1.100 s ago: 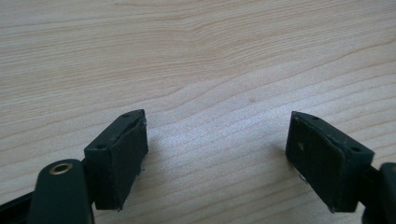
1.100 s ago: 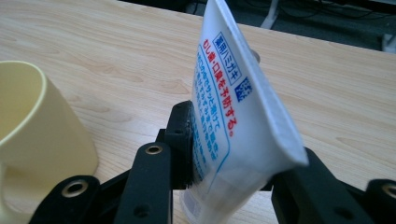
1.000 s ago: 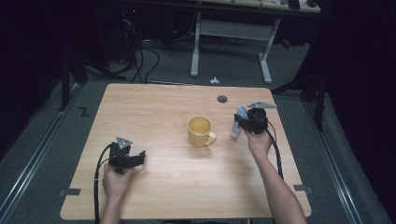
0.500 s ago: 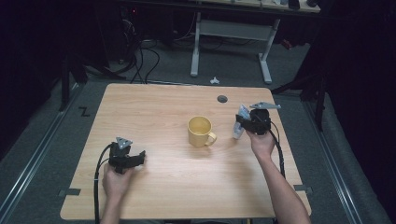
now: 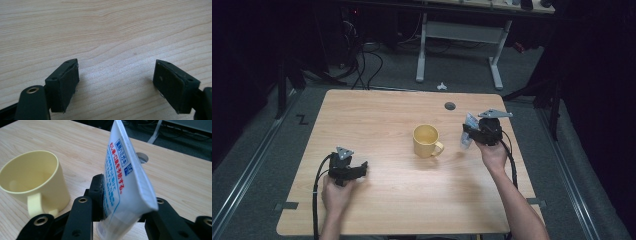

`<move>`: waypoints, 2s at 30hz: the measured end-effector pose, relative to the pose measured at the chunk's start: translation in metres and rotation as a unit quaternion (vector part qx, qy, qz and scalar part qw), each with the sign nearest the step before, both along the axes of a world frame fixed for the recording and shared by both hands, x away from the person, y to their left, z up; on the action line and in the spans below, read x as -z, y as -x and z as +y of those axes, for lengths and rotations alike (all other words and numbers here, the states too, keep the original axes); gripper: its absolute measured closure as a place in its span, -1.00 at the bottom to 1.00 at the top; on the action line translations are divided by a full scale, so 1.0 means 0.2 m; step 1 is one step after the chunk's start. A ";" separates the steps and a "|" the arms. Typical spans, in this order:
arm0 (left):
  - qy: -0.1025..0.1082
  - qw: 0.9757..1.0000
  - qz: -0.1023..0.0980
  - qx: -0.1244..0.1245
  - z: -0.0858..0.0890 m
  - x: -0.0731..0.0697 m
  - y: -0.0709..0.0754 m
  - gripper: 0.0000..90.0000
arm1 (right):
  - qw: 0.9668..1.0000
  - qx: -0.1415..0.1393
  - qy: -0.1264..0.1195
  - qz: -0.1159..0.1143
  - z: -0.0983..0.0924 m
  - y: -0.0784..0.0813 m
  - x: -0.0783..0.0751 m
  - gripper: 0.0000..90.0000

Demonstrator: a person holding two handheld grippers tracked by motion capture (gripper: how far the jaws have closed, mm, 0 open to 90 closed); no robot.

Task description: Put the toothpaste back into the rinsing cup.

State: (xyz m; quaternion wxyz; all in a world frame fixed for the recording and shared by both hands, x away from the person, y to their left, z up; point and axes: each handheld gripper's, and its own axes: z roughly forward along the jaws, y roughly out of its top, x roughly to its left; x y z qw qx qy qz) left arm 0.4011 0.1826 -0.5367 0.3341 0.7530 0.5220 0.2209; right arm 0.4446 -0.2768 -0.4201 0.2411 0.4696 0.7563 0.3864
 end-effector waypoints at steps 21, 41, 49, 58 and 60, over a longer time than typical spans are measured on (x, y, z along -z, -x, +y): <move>0.000 1.000 -0.001 -0.001 0.00 0.00 0.00 -0.53 | 0.999 -0.030 -0.020 -0.013 0.04 0.05 -0.11 0.52; 0.000 1.000 0.000 0.000 0.00 0.00 0.00 -0.53 | 0.997 -0.070 -0.036 -0.016 0.12 0.06 -0.21 0.53; 0.000 1.000 -0.001 -0.001 0.00 0.00 0.00 -0.53 | 0.995 -0.090 -0.043 -0.015 0.15 0.07 -0.25 0.53; 0.000 1.000 0.000 0.000 0.00 0.00 0.00 -0.53 | 0.992 -0.112 -0.050 -0.019 0.18 0.08 -0.30 0.53; 0.000 1.000 -0.001 -0.001 0.00 0.00 0.00 -0.53 | 0.992 -0.114 -0.050 -0.020 0.19 0.08 -0.31 0.53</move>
